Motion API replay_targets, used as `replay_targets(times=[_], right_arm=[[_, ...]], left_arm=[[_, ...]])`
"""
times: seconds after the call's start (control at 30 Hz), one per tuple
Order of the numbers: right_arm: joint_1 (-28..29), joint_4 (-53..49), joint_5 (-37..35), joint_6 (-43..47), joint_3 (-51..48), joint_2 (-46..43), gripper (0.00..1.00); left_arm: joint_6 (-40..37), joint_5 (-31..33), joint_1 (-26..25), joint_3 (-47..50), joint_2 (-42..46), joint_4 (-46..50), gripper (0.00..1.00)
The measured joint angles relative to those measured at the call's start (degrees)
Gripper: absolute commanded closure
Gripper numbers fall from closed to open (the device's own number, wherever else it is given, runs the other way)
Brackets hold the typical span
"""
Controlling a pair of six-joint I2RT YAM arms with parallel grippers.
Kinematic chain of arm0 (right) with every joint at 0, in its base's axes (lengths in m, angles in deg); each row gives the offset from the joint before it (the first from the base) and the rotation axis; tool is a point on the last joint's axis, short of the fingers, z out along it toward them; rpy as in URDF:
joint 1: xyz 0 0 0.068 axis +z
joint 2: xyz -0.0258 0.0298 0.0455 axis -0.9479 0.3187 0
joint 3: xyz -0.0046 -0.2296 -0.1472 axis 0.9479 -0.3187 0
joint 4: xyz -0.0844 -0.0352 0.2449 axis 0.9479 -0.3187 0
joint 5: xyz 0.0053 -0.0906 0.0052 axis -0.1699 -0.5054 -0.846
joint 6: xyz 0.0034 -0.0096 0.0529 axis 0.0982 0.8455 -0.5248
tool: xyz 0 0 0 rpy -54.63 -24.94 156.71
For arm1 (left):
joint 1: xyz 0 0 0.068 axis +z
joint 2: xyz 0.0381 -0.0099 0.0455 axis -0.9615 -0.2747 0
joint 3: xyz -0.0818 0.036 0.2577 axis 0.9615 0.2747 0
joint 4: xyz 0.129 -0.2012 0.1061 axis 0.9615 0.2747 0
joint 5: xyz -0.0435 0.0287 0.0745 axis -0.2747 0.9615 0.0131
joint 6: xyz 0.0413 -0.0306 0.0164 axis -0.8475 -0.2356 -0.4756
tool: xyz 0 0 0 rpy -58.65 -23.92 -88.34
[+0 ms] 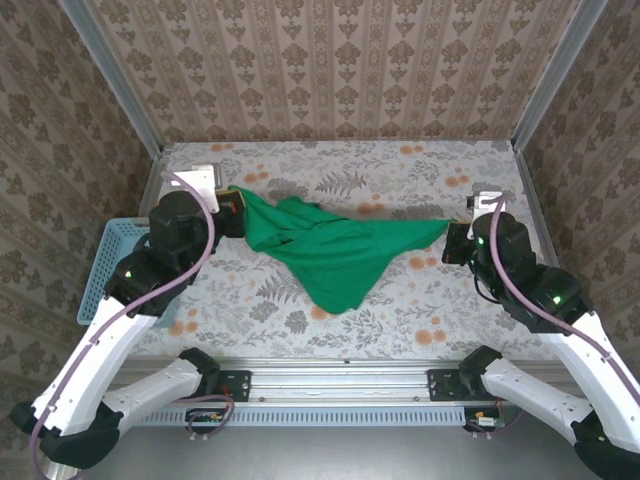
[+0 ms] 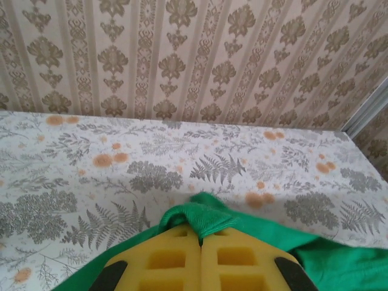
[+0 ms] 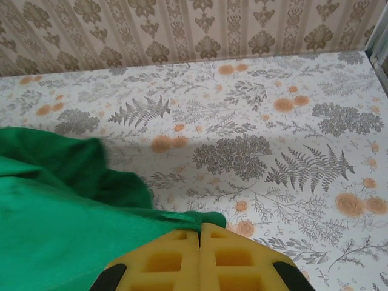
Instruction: Fold the inside-out t-shirt
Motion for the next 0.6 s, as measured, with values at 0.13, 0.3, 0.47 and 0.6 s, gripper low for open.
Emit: replay_targets(times=[0.13,0.3,0.47,0.6], right_arm=[[-3.1,-0.3,-2.1,-2.0,-3.0,2.2,1.0],[-11.8,-0.2,0.6,-4.3,-8.0,4.9,1.0],[-17.6,-0.1,4.7,-5.0,-12.1,5.9,1.0],[-21.1,0.4,6.7,-5.0,-12.9,5.9,1.0]], left_arm=[[0.1,-2.4,-0.1,0.5,-10.2,2.3,0.97],[0.1,-7.6,0.0,0.7,-32.3,3.8,0.79],[-1.0,-9.2,1.5,-0.2,-44.0,4.8,0.5],[-1.2,-8.4,3.3,1.4,-40.7,2.9,0.34]])
